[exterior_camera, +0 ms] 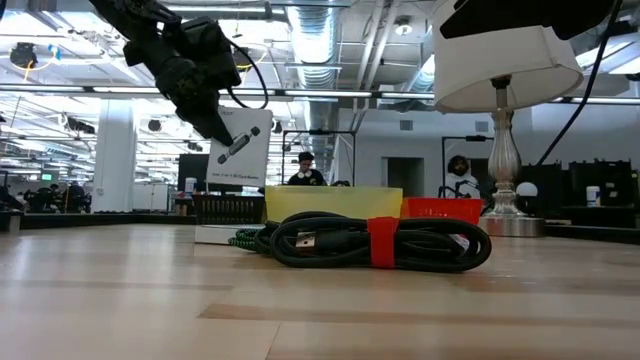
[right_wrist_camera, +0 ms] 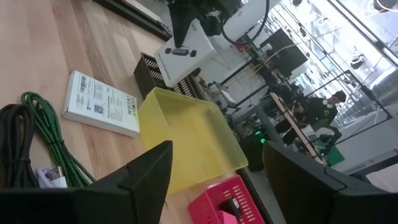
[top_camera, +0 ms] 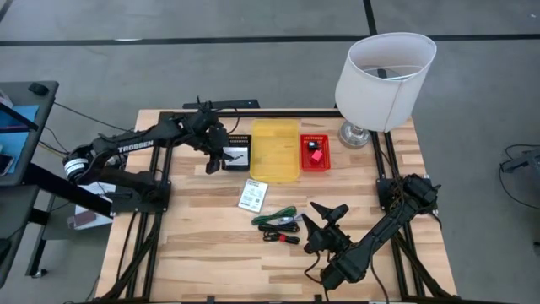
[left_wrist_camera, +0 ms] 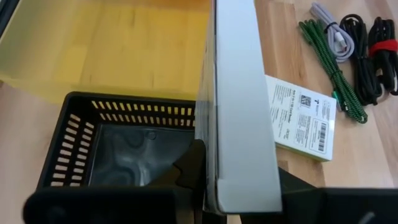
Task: Pick and place items into bin
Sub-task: Put the bottom card reader box into the black bin, then put the card reader box into the black bin
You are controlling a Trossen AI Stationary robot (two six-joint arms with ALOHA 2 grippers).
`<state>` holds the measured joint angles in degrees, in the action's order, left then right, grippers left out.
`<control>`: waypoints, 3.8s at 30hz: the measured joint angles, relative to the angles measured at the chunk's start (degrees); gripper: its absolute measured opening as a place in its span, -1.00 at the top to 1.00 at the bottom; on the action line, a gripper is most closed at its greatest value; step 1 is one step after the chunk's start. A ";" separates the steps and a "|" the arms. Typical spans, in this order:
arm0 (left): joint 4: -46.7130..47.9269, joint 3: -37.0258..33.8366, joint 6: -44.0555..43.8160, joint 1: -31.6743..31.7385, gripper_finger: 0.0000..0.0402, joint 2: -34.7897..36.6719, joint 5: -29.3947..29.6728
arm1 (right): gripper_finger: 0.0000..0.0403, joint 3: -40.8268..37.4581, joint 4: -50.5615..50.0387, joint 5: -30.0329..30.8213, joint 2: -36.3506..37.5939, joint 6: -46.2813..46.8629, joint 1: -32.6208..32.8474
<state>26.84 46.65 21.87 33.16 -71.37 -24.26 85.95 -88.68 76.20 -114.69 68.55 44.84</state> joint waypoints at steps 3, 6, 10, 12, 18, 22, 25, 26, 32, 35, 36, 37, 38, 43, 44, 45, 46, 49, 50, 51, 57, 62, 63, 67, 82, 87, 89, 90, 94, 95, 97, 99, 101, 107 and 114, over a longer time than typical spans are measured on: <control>0.10 0.00 -0.17 -0.40 0.75 0.00 0.12 | -0.21 0.00 0.00 0.00 0.00 0.00 0.00; 0.12 0.00 -0.17 -0.66 0.75 0.00 0.12 | -0.21 0.00 0.02 0.00 -0.01 -0.01 0.00; 0.15 0.00 0.40 -1.06 0.73 0.00 -0.16 | -0.21 0.00 0.02 0.00 0.00 0.00 0.00; 0.15 0.00 0.51 -1.24 0.72 0.00 -0.34 | -0.21 0.00 0.02 0.02 0.00 -0.01 0.00; 0.19 0.00 0.55 -1.24 0.66 0.00 -0.32 | -0.21 0.00 0.04 0.02 0.00 -0.02 0.00; 0.78 0.00 0.54 -1.24 0.61 0.00 -0.01 | -0.21 0.00 0.07 0.02 0.00 0.00 0.00; -0.04 -0.87 0.39 -1.24 0.58 0.04 0.54 | -0.21 0.00 0.07 0.02 0.00 0.00 0.00; -0.40 -1.57 0.30 -1.24 0.57 0.04 0.56 | -0.21 0.00 0.07 0.04 0.00 0.00 0.00; -6.49 -6.67 -0.47 -1.22 0.51 0.04 1.12 | -0.21 0.00 0.11 0.04 0.00 -0.02 0.02; -7.86 -7.23 -0.78 -1.22 0.51 0.04 1.19 | -0.21 0.00 0.15 0.07 0.00 0.00 0.02; -7.94 -7.21 -0.82 -1.22 0.51 0.04 1.19 | -0.21 0.00 0.15 0.07 0.00 0.00 0.00; -7.88 -7.11 -0.83 -1.22 0.51 0.04 1.19 | -0.21 0.00 0.17 0.07 0.00 -0.01 0.01; -7.87 -6.91 -0.85 -1.22 0.51 0.04 1.19 | -0.21 0.00 0.17 0.07 0.00 -0.02 0.02; -8.53 -6.21 -0.83 -1.22 0.51 0.04 1.59 | -0.21 0.00 0.24 0.09 0.00 -0.02 0.00; -8.82 -6.21 -0.82 -1.22 0.51 0.04 1.99 | -0.21 0.00 0.24 0.08 0.00 -0.02 0.00; -8.96 -6.19 -0.83 -1.22 0.51 0.04 2.43 | -0.21 0.00 0.24 0.08 -0.01 -0.02 0.00; -8.94 -6.19 -0.81 -1.21 0.51 0.04 2.90 | -0.21 0.00 0.24 0.09 0.00 -0.02 0.01; -8.95 -6.19 -0.81 -1.20 0.51 0.04 4.21 | -0.21 0.00 0.24 0.09 -0.01 -0.02 0.00; -8.93 -6.19 -0.81 -1.20 0.51 0.04 4.50 | -0.21 0.00 0.24 0.09 0.00 -0.02 0.02; -8.95 -6.19 -0.81 -1.20 0.51 0.04 4.89 | -0.21 0.00 0.24 0.09 0.00 -0.02 0.00; -10.74 -6.16 -0.31 -1.20 0.51 0.13 8.08 | -0.21 0.00 0.25 0.09 0.00 -0.02 0.00; -11.55 -6.14 1.94 -1.32 0.51 0.57 12.46 | -0.21 0.00 0.29 0.09 0.00 -0.02 0.02; -11.55 -6.14 2.36 -1.42 0.51 0.57 13.61 | -0.21 0.00 0.31 0.09 0.00 -0.02 0.00; -11.53 -6.14 3.29 -1.72 0.51 0.57 16.58 | -0.21 0.00 0.45 0.09 0.00 -0.02 -0.13; -13.52 -6.14 1.12 -1.72 0.51 0.57 16.49 | -0.21 0.00 1.51 -0.31 0.00 -0.03 -1.11; -13.32 -6.14 0.38 -1.72 0.51 0.57 15.97 | -0.21 0.00 1.63 -0.32 0.00 -0.02 -1.11; -13.32 -6.14 0.06 -1.72 0.48 0.57 16.06 | -0.21 0.00 1.87 -0.31 0.00 -0.08 -1.11; -13.29 -6.14 0.04 -1.72 0.45 0.57 16.17 | -0.21 0.00 1.97 -0.31 0.00 -0.15 -1.11; -13.30 -6.14 -0.19 -1.72 0.27 0.57 17.19 | -0.21 0.00 1.99 -0.31 -0.01 -0.17 -1.11; -13.30 -6.14 -0.31 -1.72 0.21 0.57 17.30 | -0.21 0.00 2.00 -0.31 0.00 -0.17 -1.11; -13.32 -6.14 -0.42 -1.72 0.10 0.57 17.48 | -0.21 0.00 2.00 -0.31 0.00 -0.17 -1.11; -13.52 -6.14 -0.39 -1.74 -0.01 0.57 17.63 | -0.21 0.00 2.00 -0.31 0.00 -0.17 -1.11; -13.85 -6.14 0.14 -1.74 -0.09 0.57 18.30 | -0.21 0.00 1.99 -0.31 0.00 -0.17 -1.11; -14.33 -6.14 3.97 -3.25 -0.10 0.57 20.08 | -0.21 0.00 1.99 -0.31 0.00 -0.17 -1.11; -14.72 -6.14 5.57 -6.97 0.00 0.57 20.76 | -0.21 0.00 2.16 -0.31 0.00 -1.53 -1.14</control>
<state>12.11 40.51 27.44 26.19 -70.81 -3.51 85.95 -86.53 75.90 -114.69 67.02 43.70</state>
